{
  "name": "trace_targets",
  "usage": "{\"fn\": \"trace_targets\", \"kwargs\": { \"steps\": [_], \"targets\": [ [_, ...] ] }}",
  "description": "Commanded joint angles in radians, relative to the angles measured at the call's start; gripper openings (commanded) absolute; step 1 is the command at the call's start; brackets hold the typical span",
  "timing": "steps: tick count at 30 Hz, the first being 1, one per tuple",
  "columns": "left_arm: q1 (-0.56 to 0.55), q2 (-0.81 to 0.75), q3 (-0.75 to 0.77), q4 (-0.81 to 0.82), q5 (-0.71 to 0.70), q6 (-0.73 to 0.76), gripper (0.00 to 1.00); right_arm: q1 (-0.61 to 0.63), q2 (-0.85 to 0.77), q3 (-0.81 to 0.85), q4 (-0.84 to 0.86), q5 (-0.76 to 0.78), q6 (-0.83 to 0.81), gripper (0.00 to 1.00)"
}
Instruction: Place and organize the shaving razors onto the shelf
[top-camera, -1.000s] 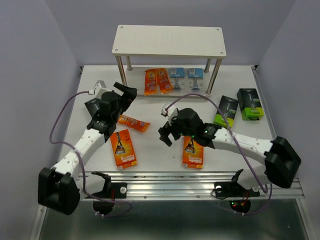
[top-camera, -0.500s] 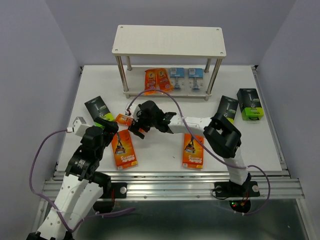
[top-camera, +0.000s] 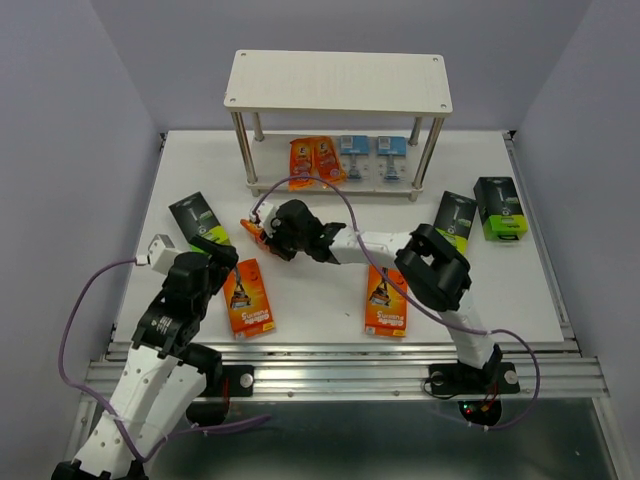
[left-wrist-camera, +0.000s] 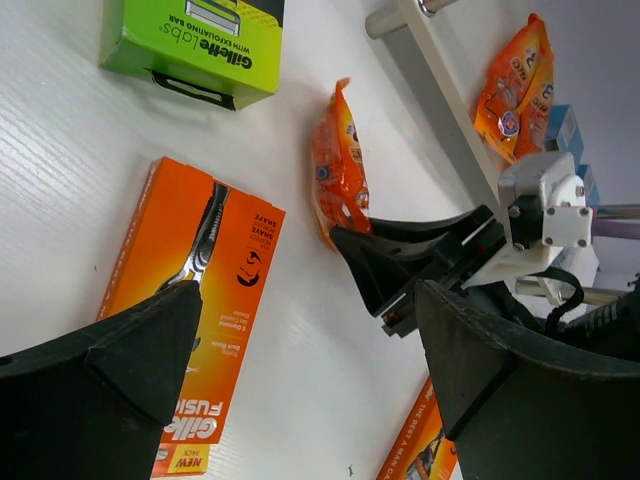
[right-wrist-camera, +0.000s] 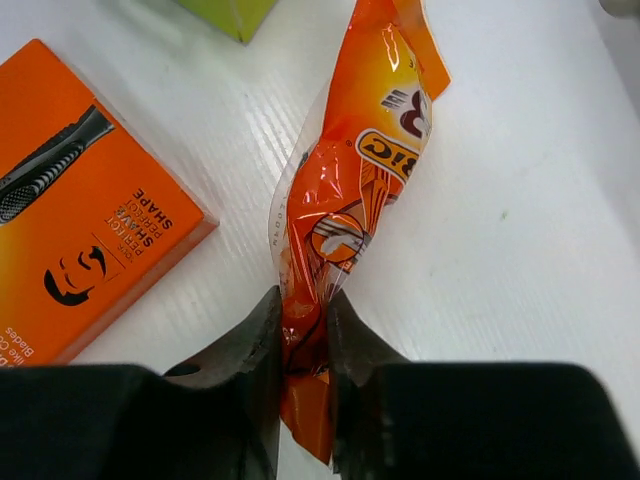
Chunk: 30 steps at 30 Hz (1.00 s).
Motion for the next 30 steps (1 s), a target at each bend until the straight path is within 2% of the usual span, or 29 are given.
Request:
{"fn": "trace_targets", "kwargs": {
  "steps": [1, 8, 12, 14, 18, 22, 27, 30],
  "targets": [
    [0.003, -0.033, 0.011, -0.004, -0.063, -0.007, 0.99, -0.005, -0.138, -0.089, 0.060, 0.128, 0.157, 0.13],
    [0.003, -0.057, 0.038, -0.015, -0.109, 0.018, 0.99, -0.005, -0.312, -0.169, 0.184, 0.298, 0.334, 0.15],
    [0.003, -0.043, 0.046, -0.018, -0.140, 0.028, 0.99, -0.005, -0.303, -0.137, 0.246, 0.361, 0.340, 0.16],
    [0.003, -0.031, 0.028, -0.015, -0.150, -0.003, 0.99, -0.005, -0.251, -0.070, 0.258, 0.440, 0.355, 0.17],
    [0.003, 0.008, -0.017, 0.044, -0.062, -0.024, 0.99, -0.005, -0.156, 0.096, 0.241, 0.650, 0.410, 0.19],
    [0.005, 0.043, -0.054, 0.093, -0.011, -0.074, 0.99, -0.005, -0.049, 0.235, 0.241, 0.783, 0.450, 0.21],
    [0.006, 0.039, -0.089, 0.125, -0.023, -0.105, 0.99, -0.024, 0.122, 0.446, 0.261, 0.823, 0.383, 0.23],
    [0.006, 0.031, -0.080, 0.102, -0.055, -0.108, 0.99, -0.056, 0.195, 0.498, 0.264, 0.794, 0.384, 0.24]
  ]
}}
